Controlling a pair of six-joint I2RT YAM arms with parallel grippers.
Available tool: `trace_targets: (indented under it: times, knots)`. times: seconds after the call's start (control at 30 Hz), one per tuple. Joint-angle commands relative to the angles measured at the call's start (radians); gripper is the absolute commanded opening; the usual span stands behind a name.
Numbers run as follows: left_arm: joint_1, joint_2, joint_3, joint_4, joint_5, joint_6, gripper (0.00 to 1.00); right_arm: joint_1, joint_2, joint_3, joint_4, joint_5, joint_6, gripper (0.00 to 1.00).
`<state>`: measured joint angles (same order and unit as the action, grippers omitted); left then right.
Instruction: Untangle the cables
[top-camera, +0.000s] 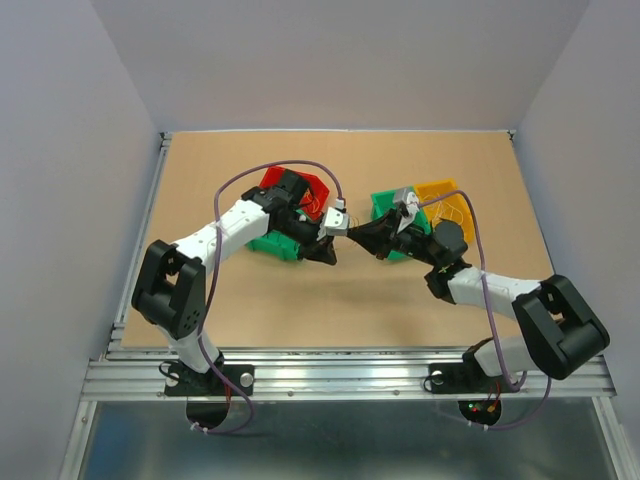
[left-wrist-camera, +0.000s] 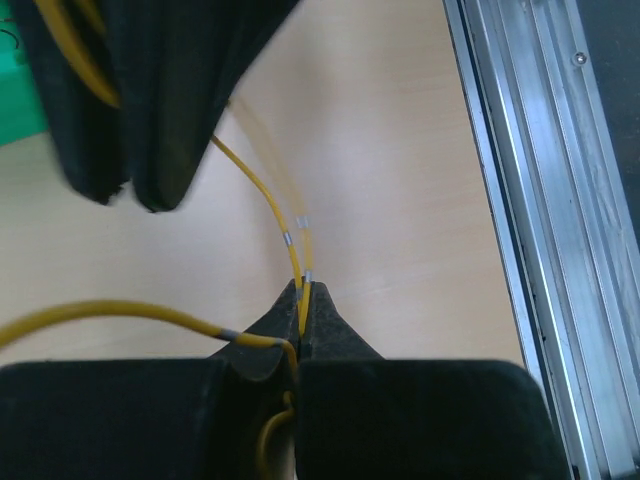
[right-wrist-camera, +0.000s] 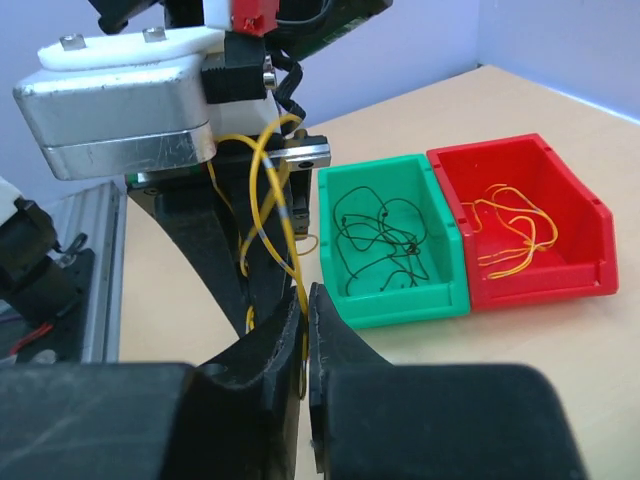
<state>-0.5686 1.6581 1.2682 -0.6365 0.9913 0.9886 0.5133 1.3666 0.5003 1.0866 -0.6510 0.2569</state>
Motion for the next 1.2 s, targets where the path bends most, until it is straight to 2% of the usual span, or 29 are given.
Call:
trace_targets:
  times: [0.0,0.13,0.27,0.67,0.7,0.73,0.77,0.83,0.93,1.0,1.03,1.07,1.17]
  knots:
    - [-0.002,-0.041,0.008,0.039,0.003,-0.031,0.0,0.013,0.011,0.034,0.068,0.039,0.013,0.0]
    - [-0.001,-0.164,-0.099,0.298,-0.055,-0.166,0.0,0.019,0.034,0.011,0.07,0.073,0.034,0.01]
    - [-0.001,-0.26,-0.184,0.457,-0.083,-0.272,0.0,0.031,0.083,0.009,0.075,0.083,0.041,0.01]
    - [0.05,-0.374,-0.303,0.705,-0.092,-0.429,0.02,0.079,0.218,0.053,0.104,0.083,0.062,0.01]
    - [0.056,-0.377,-0.306,0.713,-0.098,-0.436,0.02,0.079,0.233,0.058,0.107,0.083,0.064,0.03]
    - [0.058,-0.377,-0.308,0.719,-0.108,-0.442,0.02,0.08,0.239,0.06,0.108,0.089,0.067,0.09]
    - [0.061,-0.374,-0.308,0.735,-0.12,-0.462,0.01,0.08,0.241,0.058,0.111,0.103,0.067,0.3]
    - [0.067,-0.362,-0.291,0.732,-0.172,-0.466,0.0,0.08,0.236,0.047,0.122,0.177,0.073,0.37]
    - [0.073,-0.334,-0.251,0.693,-0.261,-0.372,0.0,0.08,0.207,0.006,0.154,0.298,0.082,0.51]
    - [0.076,-0.299,-0.212,0.638,-0.333,-0.259,0.0,0.08,0.177,-0.038,0.191,0.371,0.084,0.54]
    - [0.079,-0.279,-0.148,0.586,-0.347,-0.225,0.0,0.079,0.167,-0.052,0.199,0.392,0.082,0.56]
    - [0.093,-0.229,-0.107,0.477,-0.35,-0.131,0.0,0.079,0.157,-0.08,0.216,0.416,0.074,0.57]
    - [0.119,-0.111,0.071,0.275,-0.368,0.011,0.0,0.08,0.117,-0.123,0.246,0.436,0.071,0.57]
